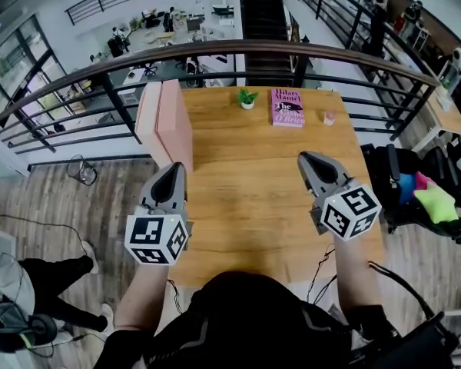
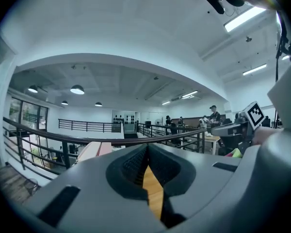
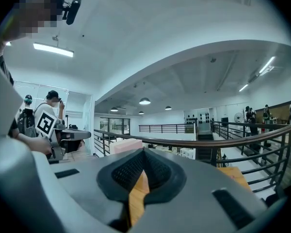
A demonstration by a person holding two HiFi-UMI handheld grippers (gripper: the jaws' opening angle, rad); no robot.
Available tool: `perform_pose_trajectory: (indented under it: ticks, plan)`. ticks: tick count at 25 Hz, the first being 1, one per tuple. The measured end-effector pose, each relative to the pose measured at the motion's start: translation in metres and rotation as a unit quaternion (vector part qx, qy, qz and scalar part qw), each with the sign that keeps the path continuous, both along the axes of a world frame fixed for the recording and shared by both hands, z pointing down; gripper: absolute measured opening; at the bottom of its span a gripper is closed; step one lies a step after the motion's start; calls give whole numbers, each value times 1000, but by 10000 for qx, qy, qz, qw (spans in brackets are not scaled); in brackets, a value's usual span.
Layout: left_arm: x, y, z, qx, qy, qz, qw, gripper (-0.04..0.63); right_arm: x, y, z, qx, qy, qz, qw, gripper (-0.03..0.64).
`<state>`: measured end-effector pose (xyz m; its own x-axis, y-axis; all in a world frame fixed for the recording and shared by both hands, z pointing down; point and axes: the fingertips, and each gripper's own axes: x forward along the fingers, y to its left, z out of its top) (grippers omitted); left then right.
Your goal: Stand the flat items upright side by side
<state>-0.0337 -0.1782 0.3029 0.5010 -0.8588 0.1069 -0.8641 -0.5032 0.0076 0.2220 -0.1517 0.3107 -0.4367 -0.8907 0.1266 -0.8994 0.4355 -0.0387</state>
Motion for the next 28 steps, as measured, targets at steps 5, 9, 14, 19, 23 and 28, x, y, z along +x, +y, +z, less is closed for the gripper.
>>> perform_pose_trajectory:
  ticks: [5, 9, 14, 19, 23, 28]
  plan:
    - [1, 4, -8, 30, 170, -57, 9998, 29, 1, -1, -5, 14, 72, -20, 10000, 8]
    - [-3, 4, -13, 98, 161, -214, 9996, 29, 0, 0, -6, 19, 72, -24, 10000, 8]
    - [-15, 1, -11, 48, 35, -550, 9985, 29, 3, -1, -7, 54, 150, 70, 9998, 8]
    - [-15, 3, -11, 106, -1, -421, 9991, 29, 2, -2, -8, 94, 160, 135, 9997, 8]
    - [-16, 5, -9, 110, -45, -351, 9993, 29, -2, -2, -9, 102, 165, 149, 9997, 8]
    - [-22, 6, -12, 189, -58, -321, 9993, 29, -7, -1, -11, 109, 193, 194, 9996, 8]
